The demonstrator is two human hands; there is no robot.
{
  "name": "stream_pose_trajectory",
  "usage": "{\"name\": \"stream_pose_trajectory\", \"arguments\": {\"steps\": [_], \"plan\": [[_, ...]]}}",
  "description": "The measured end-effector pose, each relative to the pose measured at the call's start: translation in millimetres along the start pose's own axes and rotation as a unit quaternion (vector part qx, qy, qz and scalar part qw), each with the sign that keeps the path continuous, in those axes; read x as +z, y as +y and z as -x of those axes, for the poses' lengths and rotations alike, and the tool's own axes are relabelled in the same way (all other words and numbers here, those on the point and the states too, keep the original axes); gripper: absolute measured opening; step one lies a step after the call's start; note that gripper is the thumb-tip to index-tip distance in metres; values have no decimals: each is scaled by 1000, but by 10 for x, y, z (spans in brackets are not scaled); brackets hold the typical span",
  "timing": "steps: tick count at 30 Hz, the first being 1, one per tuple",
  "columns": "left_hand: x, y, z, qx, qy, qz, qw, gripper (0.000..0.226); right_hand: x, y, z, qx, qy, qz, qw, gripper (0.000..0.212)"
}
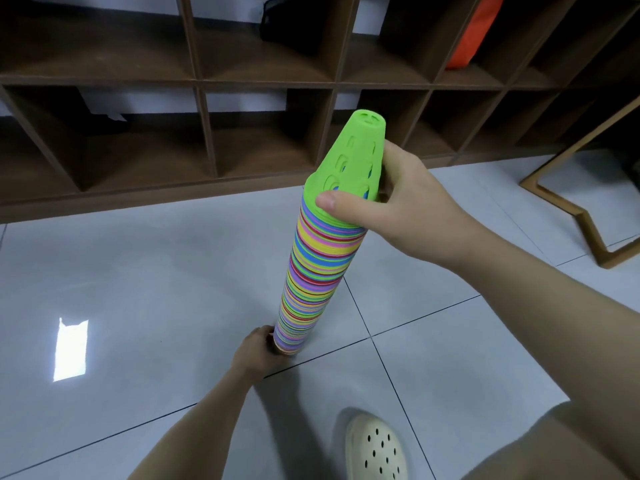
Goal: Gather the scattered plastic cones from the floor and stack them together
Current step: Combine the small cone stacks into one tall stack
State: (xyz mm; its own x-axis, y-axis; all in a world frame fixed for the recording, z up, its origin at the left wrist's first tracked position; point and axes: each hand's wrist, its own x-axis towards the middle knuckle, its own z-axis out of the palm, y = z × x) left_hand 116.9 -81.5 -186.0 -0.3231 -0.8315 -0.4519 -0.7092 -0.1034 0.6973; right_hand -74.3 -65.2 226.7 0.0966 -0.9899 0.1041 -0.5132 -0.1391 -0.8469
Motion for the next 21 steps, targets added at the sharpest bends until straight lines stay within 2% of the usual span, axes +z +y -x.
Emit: {"name": "stream_pose_trajectory", "arguments": {"steps": [7,15,21], "plan": [[60,59,-65,14,4,-1,1000,57,-278,206,31,41,38,-32,998,34],[88,61,-105,-5,2,41,999,86,-639,453,93,112,64,-60,990,36],[127,185,-74,-84,-31,110,990,76,-794,605,168,148,87,-80,982,32]]}}
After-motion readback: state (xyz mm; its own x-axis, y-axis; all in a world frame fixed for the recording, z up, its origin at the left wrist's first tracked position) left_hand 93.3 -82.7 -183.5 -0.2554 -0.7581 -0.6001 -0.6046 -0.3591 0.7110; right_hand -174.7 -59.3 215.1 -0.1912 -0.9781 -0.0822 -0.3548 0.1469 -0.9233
